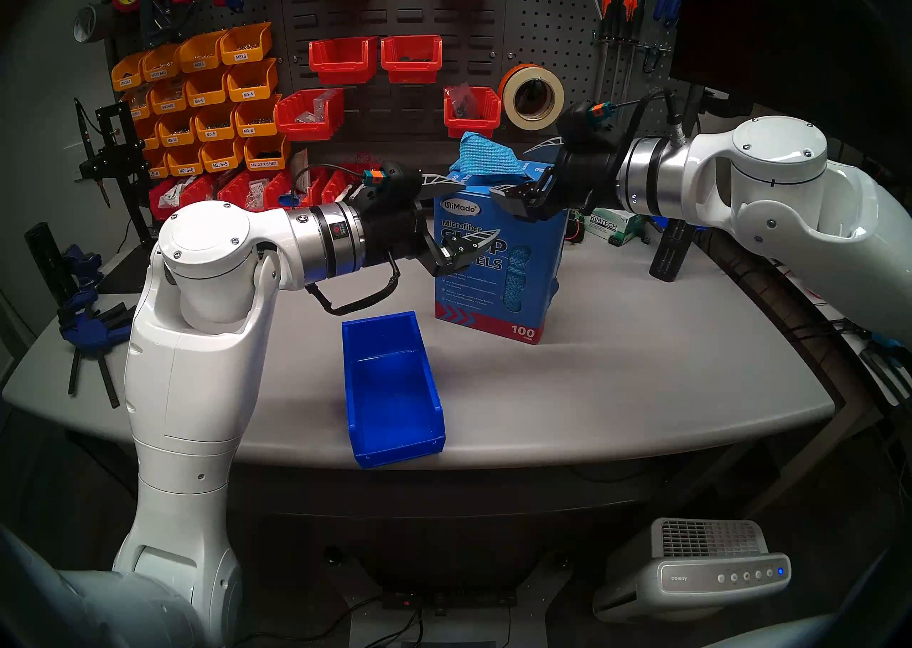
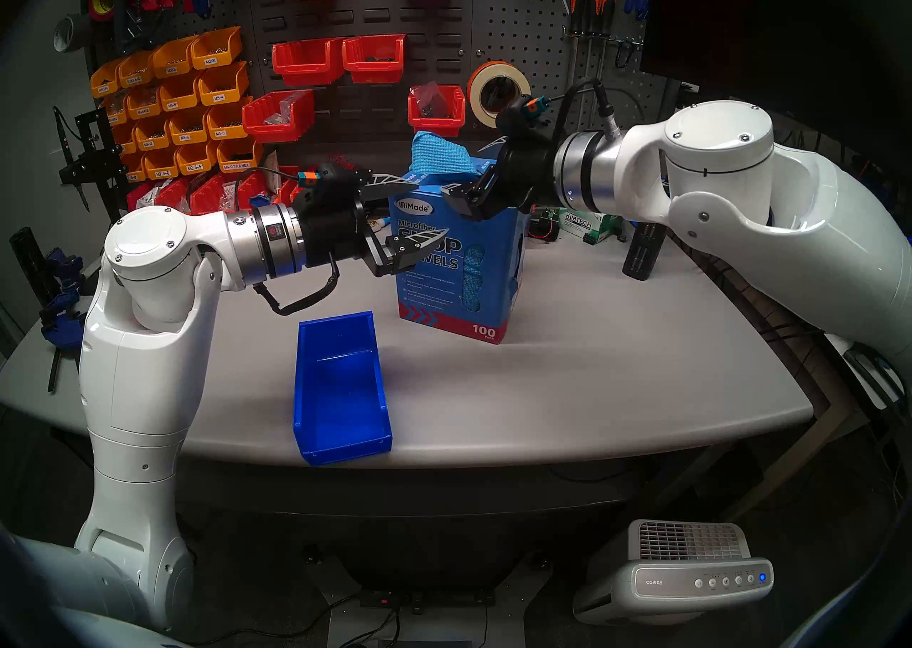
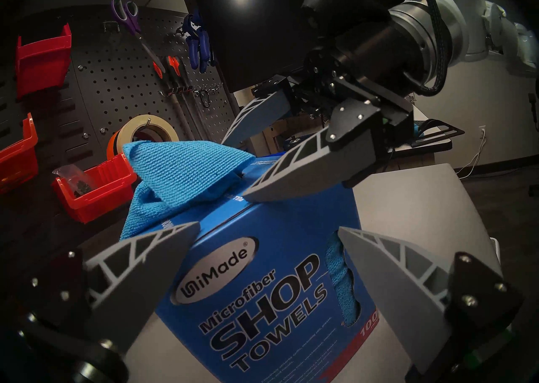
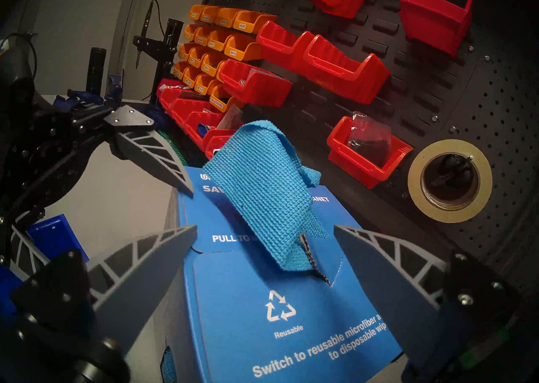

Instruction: Take out a shop towel

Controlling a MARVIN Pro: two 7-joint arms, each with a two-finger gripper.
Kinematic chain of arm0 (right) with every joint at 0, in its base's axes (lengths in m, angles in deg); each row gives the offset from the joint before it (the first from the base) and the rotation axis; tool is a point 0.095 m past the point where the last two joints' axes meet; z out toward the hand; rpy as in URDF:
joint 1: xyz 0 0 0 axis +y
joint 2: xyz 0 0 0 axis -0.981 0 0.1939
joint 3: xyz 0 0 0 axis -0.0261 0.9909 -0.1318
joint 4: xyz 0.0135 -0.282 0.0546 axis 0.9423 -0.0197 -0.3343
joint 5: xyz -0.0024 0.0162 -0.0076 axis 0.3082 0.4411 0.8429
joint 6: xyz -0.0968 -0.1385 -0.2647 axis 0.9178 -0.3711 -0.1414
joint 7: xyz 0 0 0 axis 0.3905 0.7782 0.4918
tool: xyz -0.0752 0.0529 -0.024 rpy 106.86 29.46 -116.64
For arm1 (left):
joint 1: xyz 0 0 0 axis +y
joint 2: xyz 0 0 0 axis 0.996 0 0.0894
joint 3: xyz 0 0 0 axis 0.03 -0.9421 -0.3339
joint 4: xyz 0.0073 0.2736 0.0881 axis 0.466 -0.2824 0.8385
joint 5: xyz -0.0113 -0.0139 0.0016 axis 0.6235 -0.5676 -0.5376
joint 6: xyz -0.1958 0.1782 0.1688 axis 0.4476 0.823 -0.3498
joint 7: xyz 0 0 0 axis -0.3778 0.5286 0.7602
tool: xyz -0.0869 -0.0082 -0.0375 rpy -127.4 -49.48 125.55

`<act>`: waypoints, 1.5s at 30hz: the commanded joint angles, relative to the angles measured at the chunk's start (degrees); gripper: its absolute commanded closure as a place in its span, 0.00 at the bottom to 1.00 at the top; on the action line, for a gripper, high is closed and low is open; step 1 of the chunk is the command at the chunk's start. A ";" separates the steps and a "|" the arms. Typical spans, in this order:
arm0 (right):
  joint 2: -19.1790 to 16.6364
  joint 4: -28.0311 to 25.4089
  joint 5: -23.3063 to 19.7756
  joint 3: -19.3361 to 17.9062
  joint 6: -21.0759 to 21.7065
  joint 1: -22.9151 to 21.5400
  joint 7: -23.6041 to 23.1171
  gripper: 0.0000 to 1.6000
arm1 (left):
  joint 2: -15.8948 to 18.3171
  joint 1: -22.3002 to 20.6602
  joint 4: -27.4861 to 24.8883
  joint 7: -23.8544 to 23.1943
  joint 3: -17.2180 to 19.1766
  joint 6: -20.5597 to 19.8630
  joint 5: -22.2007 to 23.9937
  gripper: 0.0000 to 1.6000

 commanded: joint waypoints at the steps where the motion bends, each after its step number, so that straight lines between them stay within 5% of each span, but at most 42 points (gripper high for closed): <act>1: 1.64 1.01 1.80 -1.39 -0.52 -1.89 0.79 0.05 | -0.01 0.18 -0.41 -0.09 0.77 0.10 0.46 0.00; 2: 1.77 1.18 2.00 -1.34 -0.40 -1.90 0.79 0.20 | 0.04 0.22 -0.41 -0.13 0.85 0.13 0.51 0.00; 3: 1.94 1.33 2.52 -1.20 -0.16 -1.94 0.77 0.20 | 0.08 0.28 -0.41 -0.13 0.95 0.16 0.57 0.00; 4: 2.04 1.44 2.57 -1.17 -0.20 -1.89 0.76 0.52 | 0.12 0.32 -0.41 -0.14 1.03 0.20 0.62 0.00; 5: 2.21 1.53 2.70 -1.10 0.00 -1.93 0.61 0.56 | 0.14 0.36 -0.41 -0.14 1.17 0.23 0.69 0.00; 9: 3.04 1.76 3.14 -0.93 0.27 -1.90 1.06 0.98 | 0.27 0.45 -0.53 -0.32 1.95 0.26 1.20 0.00; 21: 5.04 2.43 4.04 -0.81 1.55 -2.32 2.54 1.00 | 0.34 0.47 -0.87 -0.62 4.19 0.22 2.28 0.00; 45: 3.36 3.12 3.20 -3.56 4.00 -5.01 1.51 1.00 | -0.45 0.42 -1.28 -1.29 3.75 0.18 2.46 0.00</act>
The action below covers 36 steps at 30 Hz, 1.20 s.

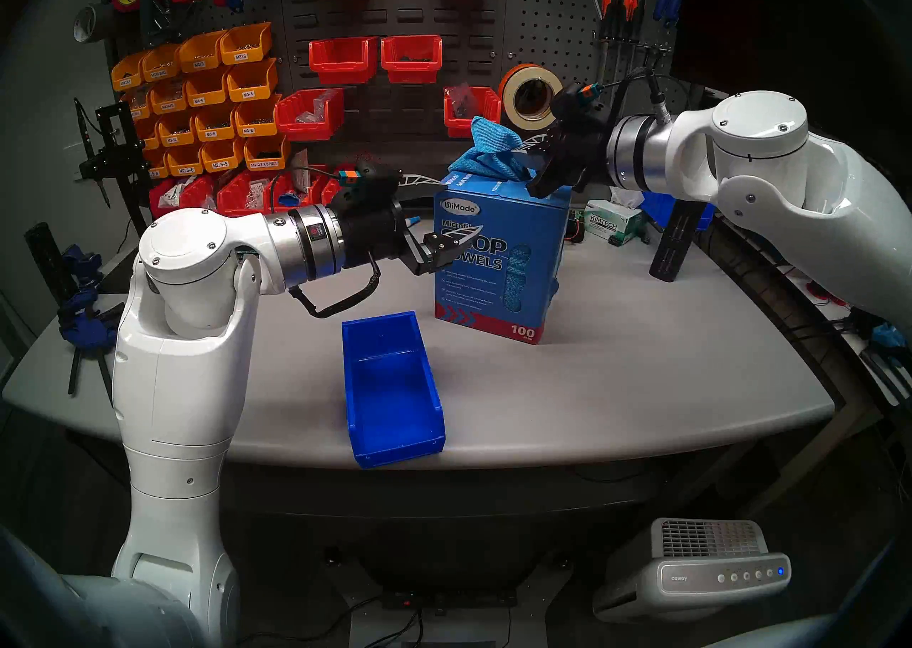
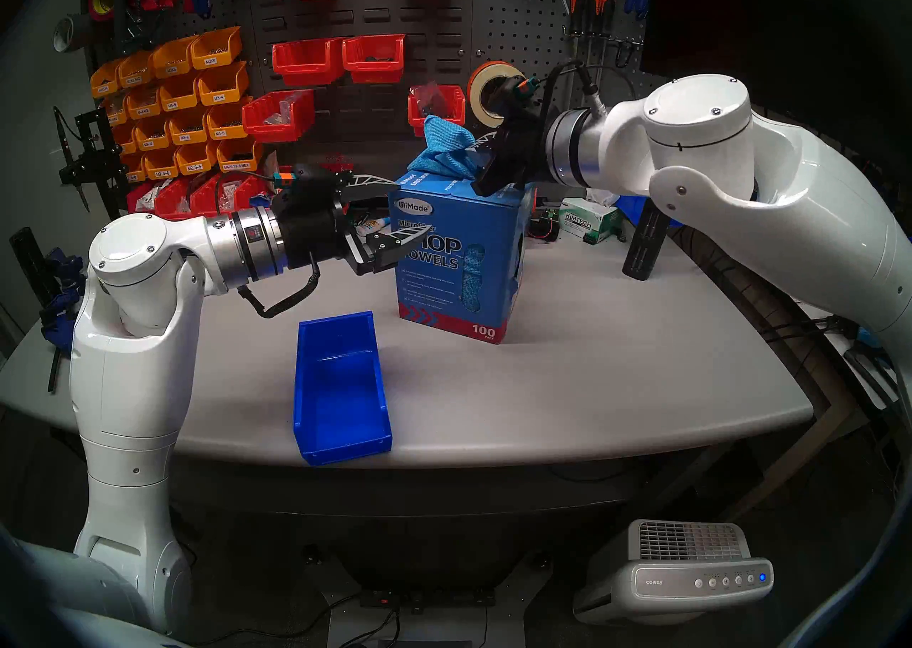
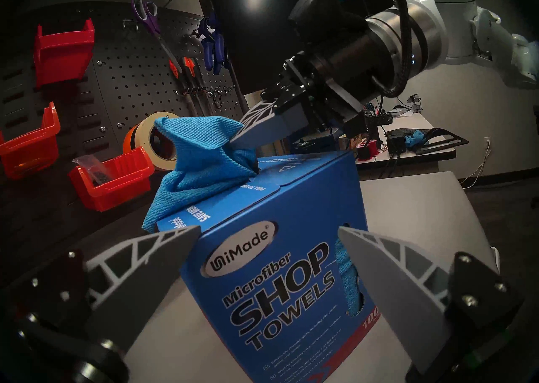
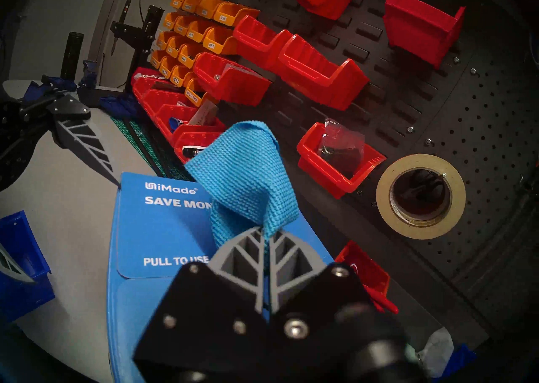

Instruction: Take out a shop towel

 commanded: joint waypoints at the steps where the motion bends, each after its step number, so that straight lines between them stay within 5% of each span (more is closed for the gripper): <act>1: -0.40 -0.58 -0.30 -2.74 0.07 -2.96 -0.13 1.00 | -0.47 -1.05 -1.23 0.00 0.07 0.11 0.46 0.00; 36: -0.85 -0.54 -2.64 -7.25 1.08 -7.19 -0.83 1.00 | -1.12 -0.62 -1.99 -0.46 -0.24 -0.03 -0.01 0.00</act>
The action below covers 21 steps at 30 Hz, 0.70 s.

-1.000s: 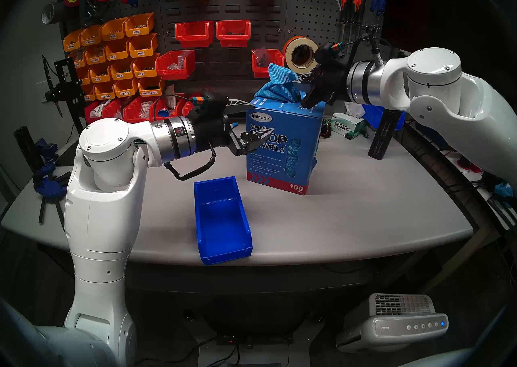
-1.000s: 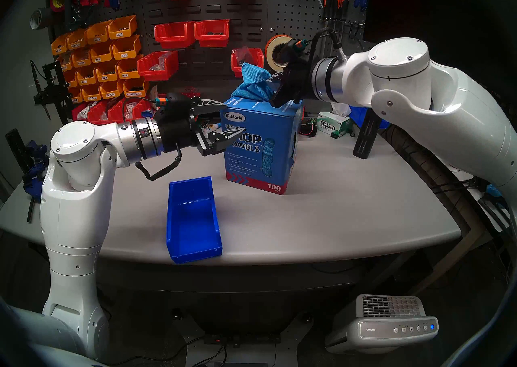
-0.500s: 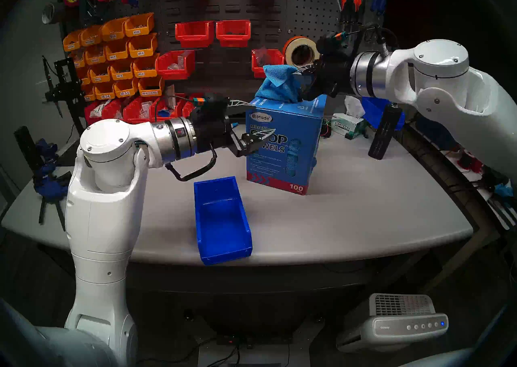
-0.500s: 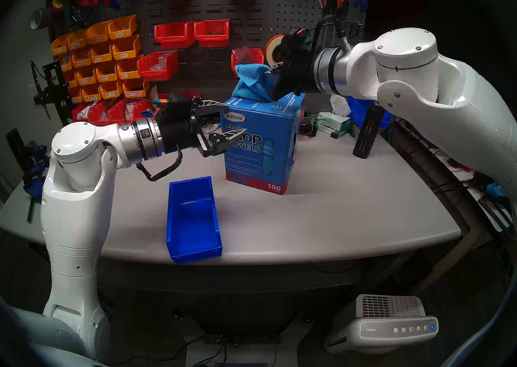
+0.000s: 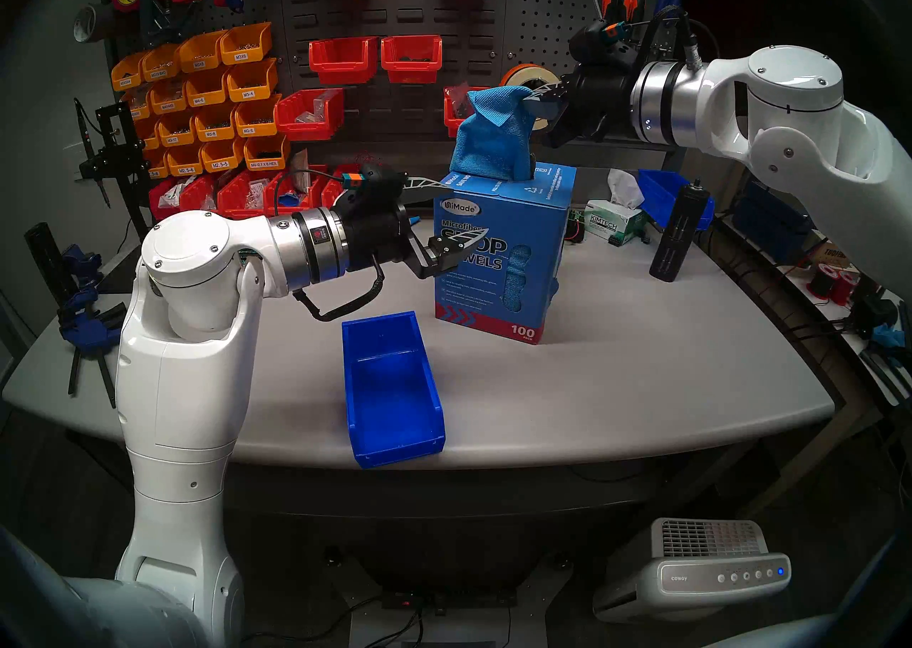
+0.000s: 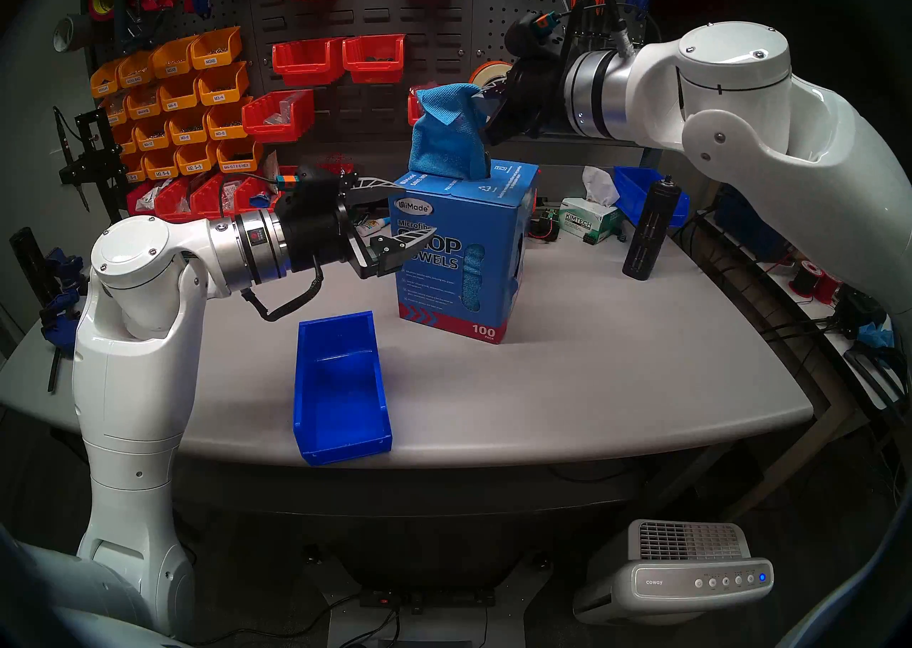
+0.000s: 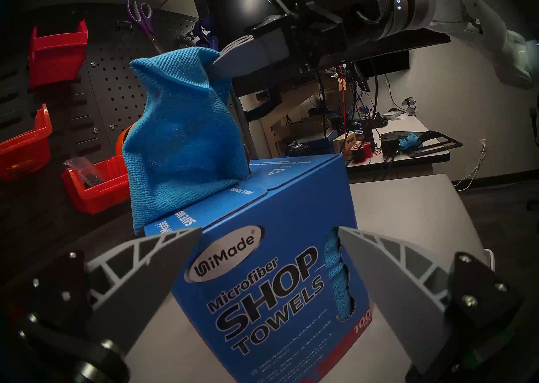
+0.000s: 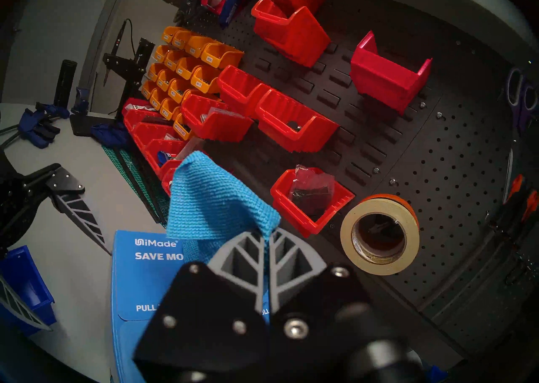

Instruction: Take out a shop towel

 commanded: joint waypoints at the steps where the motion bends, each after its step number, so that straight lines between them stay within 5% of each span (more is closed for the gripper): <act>1: 0.23 0.36 0.28 -2.86 0.12 -3.46 -0.36 1.00 | -0.35 -1.10 -1.50 0.23 -0.04 -0.01 0.13 0.00; 21: 1.16 2.60 0.93 -5.28 1.27 -6.82 -2.86 1.00 | -0.80 -1.51 -1.86 0.45 -0.29 -0.20 0.16 0.00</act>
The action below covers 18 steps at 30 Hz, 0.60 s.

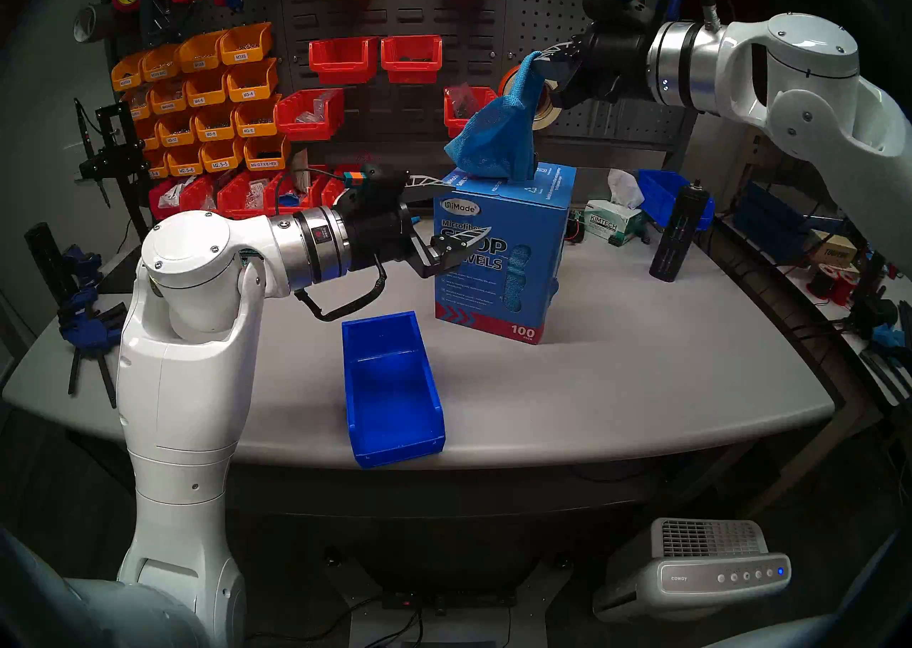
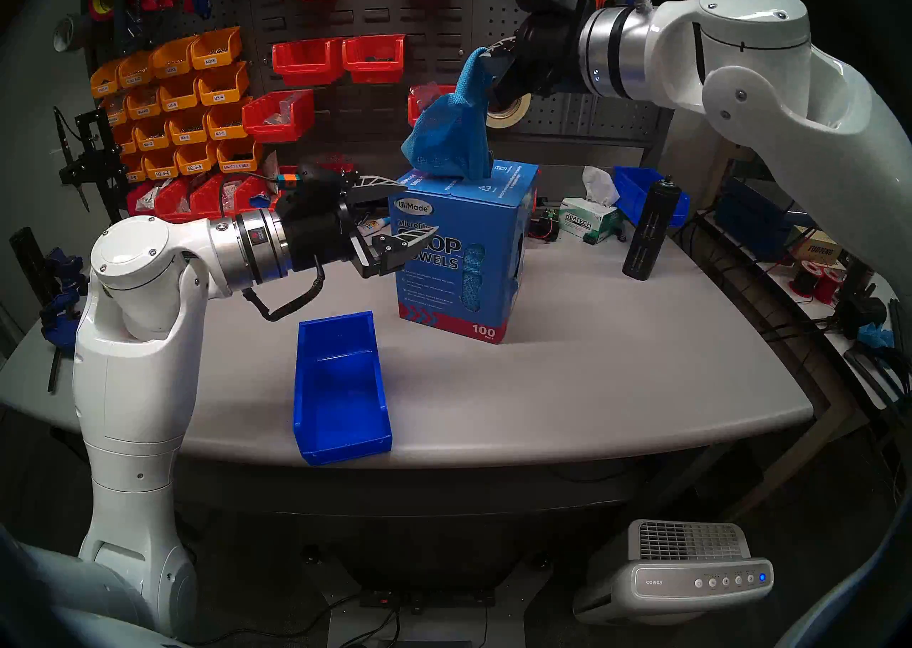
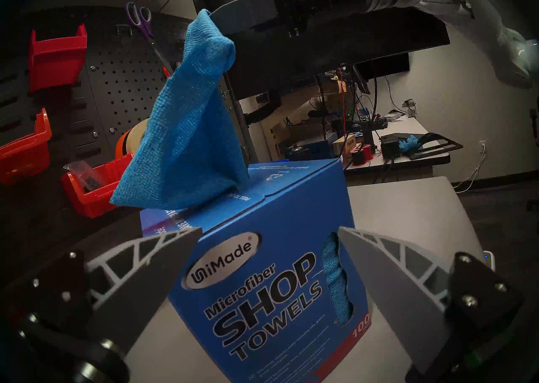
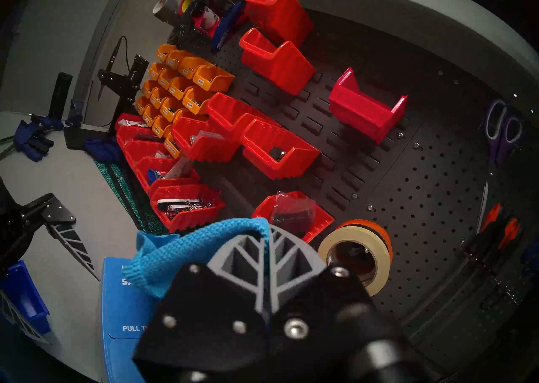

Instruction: Take out a shop towel

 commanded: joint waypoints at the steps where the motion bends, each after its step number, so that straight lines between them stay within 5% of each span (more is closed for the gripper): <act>1: 0.65 0.91 0.68 -2.79 0.33 -3.74 -0.30 1.00 | -0.34 -1.59 -1.33 0.13 -0.11 -0.14 0.22 0.00; 18: 2.76 5.01 2.03 -3.75 2.46 -6.36 -2.95 1.00 | -0.58 -1.94 -1.04 0.06 0.23 -0.21 0.57 0.00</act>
